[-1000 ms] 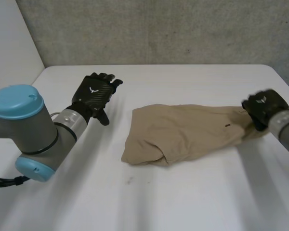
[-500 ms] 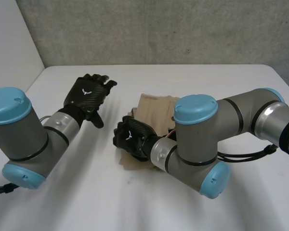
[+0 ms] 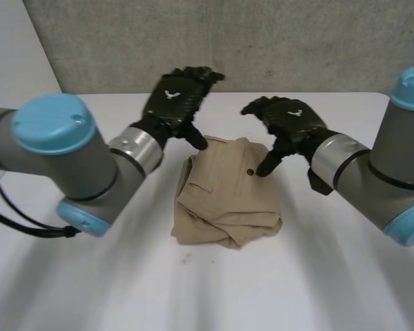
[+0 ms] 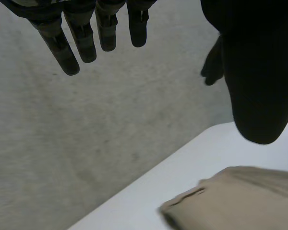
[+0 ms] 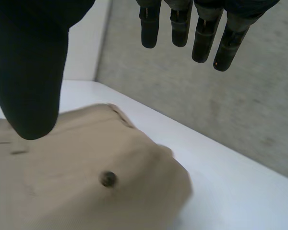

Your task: Fold the shorts.

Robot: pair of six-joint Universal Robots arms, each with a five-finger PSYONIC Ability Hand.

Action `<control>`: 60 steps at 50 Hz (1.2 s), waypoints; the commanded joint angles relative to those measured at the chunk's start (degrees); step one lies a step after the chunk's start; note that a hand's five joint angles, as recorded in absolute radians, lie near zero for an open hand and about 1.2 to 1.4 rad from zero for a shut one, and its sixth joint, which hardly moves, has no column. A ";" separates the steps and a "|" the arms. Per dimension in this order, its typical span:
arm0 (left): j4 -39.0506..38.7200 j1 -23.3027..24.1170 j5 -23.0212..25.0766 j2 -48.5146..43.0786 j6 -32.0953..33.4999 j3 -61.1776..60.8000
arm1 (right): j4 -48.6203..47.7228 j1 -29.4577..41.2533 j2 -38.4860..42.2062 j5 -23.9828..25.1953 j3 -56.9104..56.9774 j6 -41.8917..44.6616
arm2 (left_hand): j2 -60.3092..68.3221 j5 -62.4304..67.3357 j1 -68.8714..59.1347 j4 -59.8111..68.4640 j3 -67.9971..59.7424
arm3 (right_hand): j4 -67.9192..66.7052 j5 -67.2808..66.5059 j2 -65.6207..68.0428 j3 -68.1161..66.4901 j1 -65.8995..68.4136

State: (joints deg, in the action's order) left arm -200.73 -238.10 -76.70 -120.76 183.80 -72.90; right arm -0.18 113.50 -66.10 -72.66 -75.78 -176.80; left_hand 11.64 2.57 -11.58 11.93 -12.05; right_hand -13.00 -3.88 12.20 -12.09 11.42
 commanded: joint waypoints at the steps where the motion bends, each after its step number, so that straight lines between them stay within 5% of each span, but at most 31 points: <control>1: 5.26 2.90 3.57 -8.08 -0.37 7.15 | 0.18 -1.44 1.05 -5.91 1.07 -0.65 | 3.79 2.86 -3.85 3.50 -3.38 | 3.00 3.88 -2.20 2.09 -1.42; 19: 15.98 1.94 -0.28 -19.69 0.51 15.33 | 7.12 -0.12 15.29 -6.97 11.44 -0.47 | 6.82 5.88 -6.88 6.53 -6.40 | 3.00 3.88 -2.20 2.09 -1.42; 29: 19.24 0.62 -5.03 -17.93 10.79 9.53 | 12.30 2.52 21.62 -7.05 15.49 5.93 | 5.81 4.88 -5.87 5.52 -5.40 | 3.00 3.88 -2.20 2.09 -1.42; 37: 19.15 0.62 -9.25 -18.46 12.64 7.95 | 12.31 2.61 22.15 -8.46 15.58 10.60 | 4.97 4.04 -5.03 4.68 -4.56 | 3.00 3.88 -2.20 2.09 -1.42; 50: 19.15 0.62 -9.08 -18.20 12.90 6.72 | 12.31 2.08 22.94 -8.64 16.02 16.05 | 2.11 1.17 -2.17 1.82 -1.69 | 3.00 3.88 -2.20 2.09 -1.42; 60: 19.07 0.53 -8.38 -7.84 11.94 4.52 | 10.11 2.17 17.16 -8.46 15.93 15.17 | -1.08 -2.02 1.03 -1.38 1.50 | 3.00 3.88 -2.20 2.09 -1.42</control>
State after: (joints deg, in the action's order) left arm -181.39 -237.45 -85.41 -135.82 196.25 -66.72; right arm 11.72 115.83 -44.08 -81.04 -59.75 -160.80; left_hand 10.96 4.11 -10.59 12.87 -13.07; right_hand -13.00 -3.64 11.12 -12.09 8.06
